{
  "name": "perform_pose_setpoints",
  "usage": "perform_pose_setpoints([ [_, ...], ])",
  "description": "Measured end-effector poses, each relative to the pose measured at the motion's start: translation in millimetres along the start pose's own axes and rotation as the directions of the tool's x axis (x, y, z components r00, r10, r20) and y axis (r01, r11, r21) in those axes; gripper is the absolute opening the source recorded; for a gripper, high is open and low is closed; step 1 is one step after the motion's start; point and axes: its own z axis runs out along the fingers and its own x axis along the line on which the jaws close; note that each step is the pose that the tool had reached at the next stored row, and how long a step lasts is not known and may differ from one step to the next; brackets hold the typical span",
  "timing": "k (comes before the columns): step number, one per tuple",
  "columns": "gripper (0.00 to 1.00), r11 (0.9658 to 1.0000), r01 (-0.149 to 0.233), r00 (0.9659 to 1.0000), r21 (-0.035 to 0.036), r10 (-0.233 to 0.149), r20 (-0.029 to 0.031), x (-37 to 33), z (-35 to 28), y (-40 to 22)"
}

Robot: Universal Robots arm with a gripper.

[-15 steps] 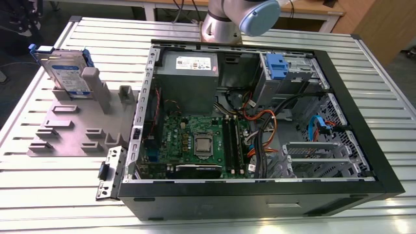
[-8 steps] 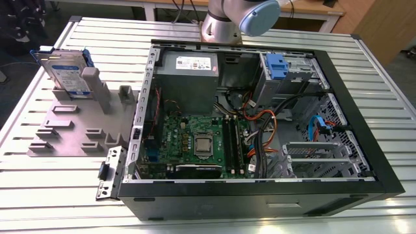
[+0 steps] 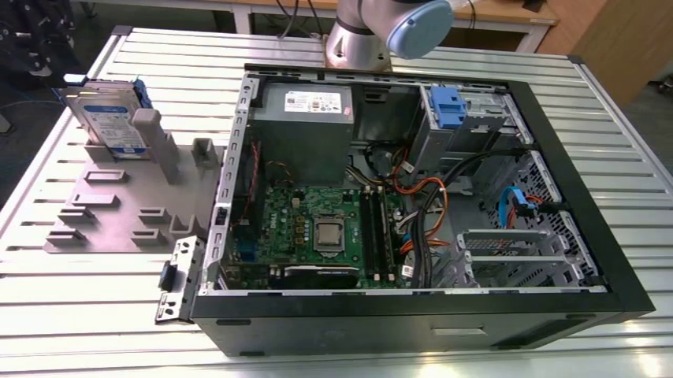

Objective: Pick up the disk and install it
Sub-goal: 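Pick up the disk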

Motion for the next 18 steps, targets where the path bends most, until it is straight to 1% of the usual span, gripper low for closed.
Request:
perform_pose_setpoints([
  [3,0.47,1.0,0.009,1.0,0.0006,-0.009,0.0024,-0.9,2.9,1.8],
  [5,0.47,0.9995,0.032,0.9995,-0.0001,-0.032,0.0021,-1.1,3.8,1.8],
  [6,0.49,0.9989,0.046,0.9989,-0.0003,-0.046,0.002,-1.1,4.4,1.8],
  [7,0.55,0.9982,0.06,0.9982,-0.0007,-0.06,0.0019,-1.1,4.8,1.8],
  [10,0.55,0.9965,0.083,0.9965,-0.0013,-0.083,0.0026,-2.2,7.1,1.9],
  [13,0.55,0.9955,0.095,0.9955,-0.0015,-0.095,0.0039,-4.8,9.3,2.0],
  [16,0.55,0.995,0.1,0.995,-0.0012,-0.1,0.0084,-7.6,11.9,2.2],
  [18,0.55,0.995,0.1,0.9949,-0.0013,-0.1,0.0116,-8.0,13.9,2.9],
])
